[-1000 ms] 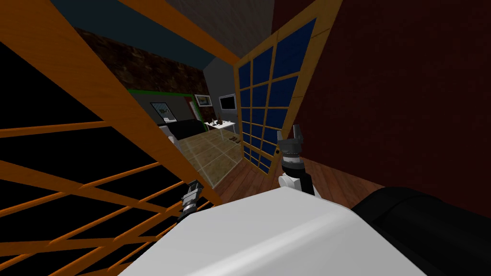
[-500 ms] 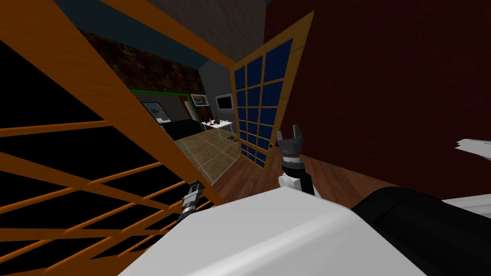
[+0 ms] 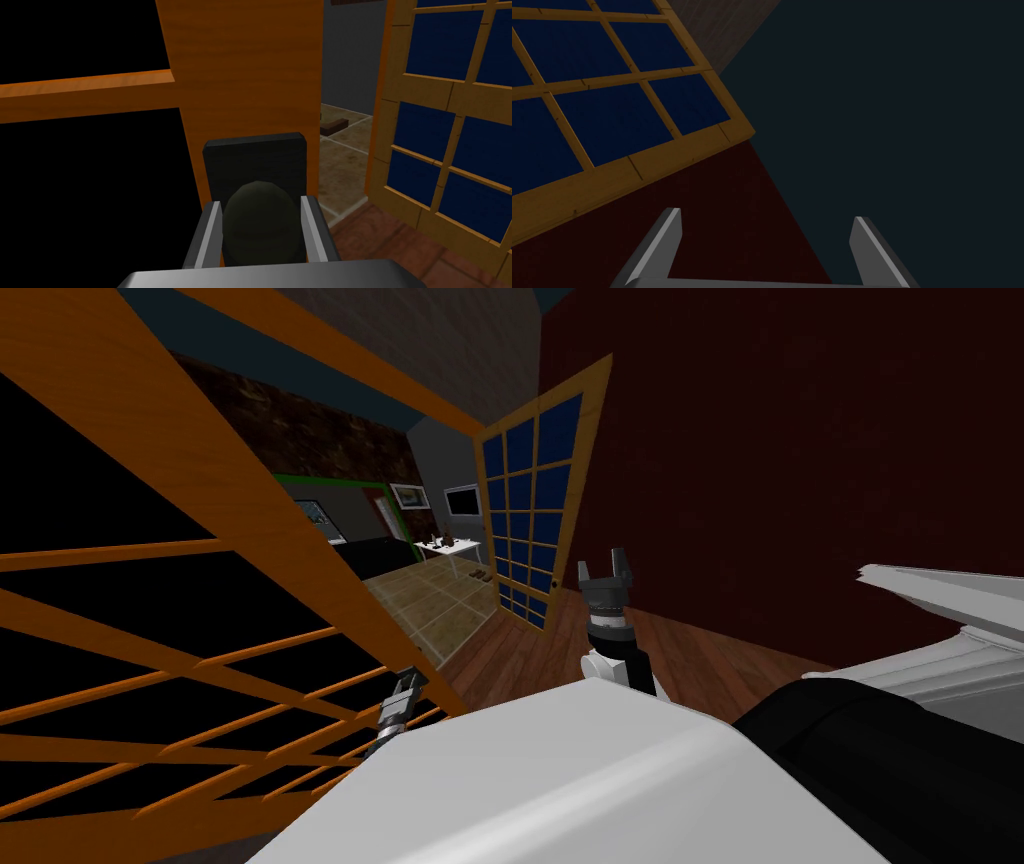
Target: Pull the door open
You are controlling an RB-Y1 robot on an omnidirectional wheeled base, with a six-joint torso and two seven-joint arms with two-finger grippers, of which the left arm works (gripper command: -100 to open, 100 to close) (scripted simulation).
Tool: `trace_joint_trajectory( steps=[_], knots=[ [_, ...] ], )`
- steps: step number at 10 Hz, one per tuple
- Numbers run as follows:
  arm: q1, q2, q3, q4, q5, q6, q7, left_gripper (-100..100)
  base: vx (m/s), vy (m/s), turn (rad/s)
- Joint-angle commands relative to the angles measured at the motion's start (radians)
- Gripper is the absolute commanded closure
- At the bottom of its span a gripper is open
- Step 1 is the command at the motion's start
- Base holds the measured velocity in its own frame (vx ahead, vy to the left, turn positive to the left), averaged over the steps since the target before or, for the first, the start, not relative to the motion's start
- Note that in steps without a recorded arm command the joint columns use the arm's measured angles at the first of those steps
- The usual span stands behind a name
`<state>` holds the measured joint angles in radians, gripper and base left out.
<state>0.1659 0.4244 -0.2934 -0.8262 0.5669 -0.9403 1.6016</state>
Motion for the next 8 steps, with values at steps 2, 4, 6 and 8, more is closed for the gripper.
trace_joint_trajectory(
  steps=[2,4,6,8],
  knots=[
    [0.029,0.028,-0.045,-0.008,-0.025,-0.036,0.040,100,-0.259,0.066,-0.114],
    [0.041,0.044,-0.065,-0.012,-0.037,-0.053,0.060,100,-0.236,0.034,-0.061],
    [0.046,0.048,-0.076,0.000,-0.042,-0.065,0.070,100,-0.135,0.026,-0.071],
    [0.053,0.065,-0.093,0.012,-0.050,-0.095,0.093,100,-0.265,0.042,-0.184]
  ],
)
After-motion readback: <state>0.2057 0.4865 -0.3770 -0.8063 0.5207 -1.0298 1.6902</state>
